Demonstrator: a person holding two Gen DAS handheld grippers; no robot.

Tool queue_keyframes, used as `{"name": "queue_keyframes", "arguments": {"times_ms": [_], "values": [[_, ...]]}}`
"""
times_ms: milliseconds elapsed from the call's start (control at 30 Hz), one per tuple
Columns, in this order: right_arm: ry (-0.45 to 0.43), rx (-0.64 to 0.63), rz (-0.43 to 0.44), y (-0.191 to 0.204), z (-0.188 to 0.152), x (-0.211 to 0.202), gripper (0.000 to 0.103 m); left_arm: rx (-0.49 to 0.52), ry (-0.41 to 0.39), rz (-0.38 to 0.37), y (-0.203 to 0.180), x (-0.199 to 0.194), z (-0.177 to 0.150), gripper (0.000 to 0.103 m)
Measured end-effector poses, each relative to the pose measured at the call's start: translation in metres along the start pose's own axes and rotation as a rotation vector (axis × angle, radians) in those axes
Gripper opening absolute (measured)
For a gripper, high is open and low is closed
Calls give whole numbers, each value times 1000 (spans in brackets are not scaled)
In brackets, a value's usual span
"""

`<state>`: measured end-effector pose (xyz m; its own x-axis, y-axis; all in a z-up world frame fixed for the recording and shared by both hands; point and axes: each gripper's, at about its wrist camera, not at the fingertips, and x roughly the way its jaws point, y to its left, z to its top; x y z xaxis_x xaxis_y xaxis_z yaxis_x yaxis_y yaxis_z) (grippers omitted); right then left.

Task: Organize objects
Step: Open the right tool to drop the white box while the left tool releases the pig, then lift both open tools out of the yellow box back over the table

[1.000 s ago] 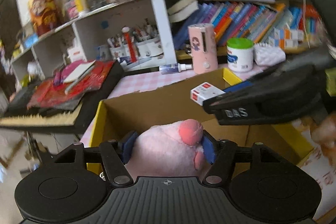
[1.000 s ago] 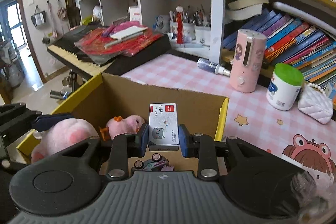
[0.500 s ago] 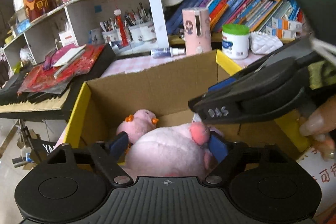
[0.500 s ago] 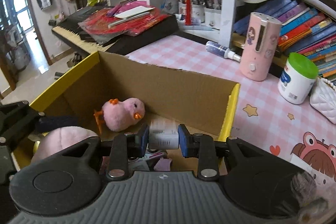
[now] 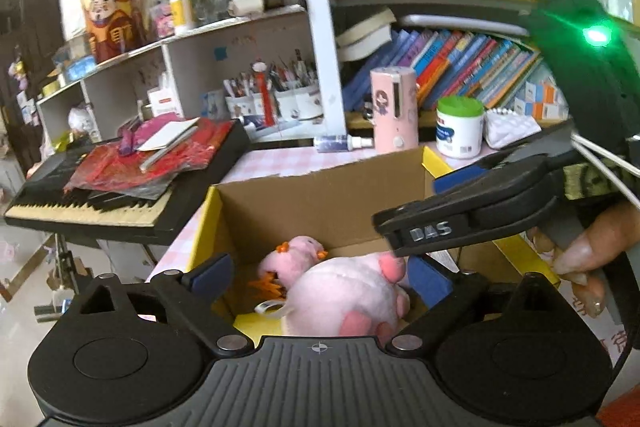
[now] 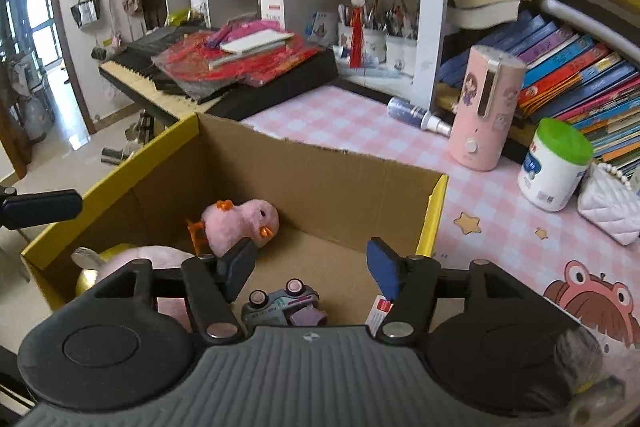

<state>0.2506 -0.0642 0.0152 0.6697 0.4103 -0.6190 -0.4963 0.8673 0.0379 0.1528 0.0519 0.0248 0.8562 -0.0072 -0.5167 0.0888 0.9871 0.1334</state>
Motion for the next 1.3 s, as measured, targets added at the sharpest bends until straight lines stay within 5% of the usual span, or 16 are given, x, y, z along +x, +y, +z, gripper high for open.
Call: {"name": "queue_keyframes", "arguments": {"times_ms": [567, 1300], "values": [[-186, 26, -138, 36, -36, -88, 66, -132, -20, 121, 33, -49, -24, 97], [-60, 36, -170, 126, -127, -145, 73, -187, 73, 122, 57, -143, -107, 97]]}}
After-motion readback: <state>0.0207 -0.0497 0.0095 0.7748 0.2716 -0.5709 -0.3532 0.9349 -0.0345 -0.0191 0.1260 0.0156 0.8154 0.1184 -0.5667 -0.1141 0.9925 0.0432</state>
